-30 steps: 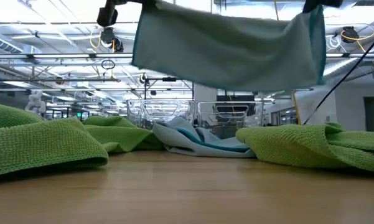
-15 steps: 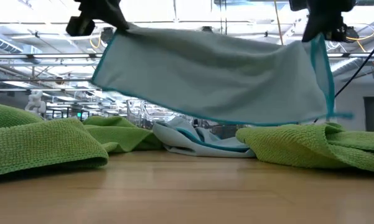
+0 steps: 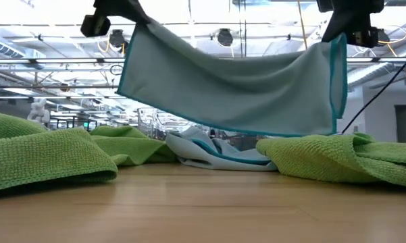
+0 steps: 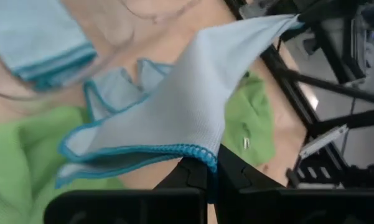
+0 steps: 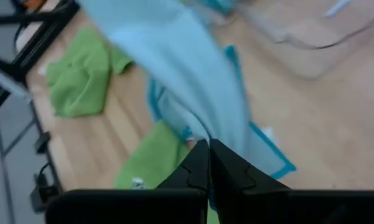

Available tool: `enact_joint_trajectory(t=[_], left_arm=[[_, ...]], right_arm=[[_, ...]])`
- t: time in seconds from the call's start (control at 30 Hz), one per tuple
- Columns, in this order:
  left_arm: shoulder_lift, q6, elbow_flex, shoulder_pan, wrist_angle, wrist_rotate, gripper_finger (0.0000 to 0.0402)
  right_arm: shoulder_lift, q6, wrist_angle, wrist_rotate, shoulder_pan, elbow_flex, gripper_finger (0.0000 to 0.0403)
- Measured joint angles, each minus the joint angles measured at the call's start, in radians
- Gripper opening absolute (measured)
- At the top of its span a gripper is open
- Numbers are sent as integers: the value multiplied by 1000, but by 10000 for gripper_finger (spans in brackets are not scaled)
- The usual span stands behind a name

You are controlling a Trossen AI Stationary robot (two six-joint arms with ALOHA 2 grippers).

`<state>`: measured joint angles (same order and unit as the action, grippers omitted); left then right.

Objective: Fold microfiber towels
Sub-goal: Fold the bottom blue microfiber towel

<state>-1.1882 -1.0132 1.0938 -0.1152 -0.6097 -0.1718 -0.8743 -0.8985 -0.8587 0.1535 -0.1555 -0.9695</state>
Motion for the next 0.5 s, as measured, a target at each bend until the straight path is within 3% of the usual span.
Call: enact_joint_trajectory(t=[0.33,0.5], left_arm=[[-101,-188,-1,-236,-70,-72,5],[-149,-286,0,-341,-90,-91,4]], right_arm=[[-128,-72,68,-59,-151,4,0],[-180,-145,223,-81,-231,64,0]])
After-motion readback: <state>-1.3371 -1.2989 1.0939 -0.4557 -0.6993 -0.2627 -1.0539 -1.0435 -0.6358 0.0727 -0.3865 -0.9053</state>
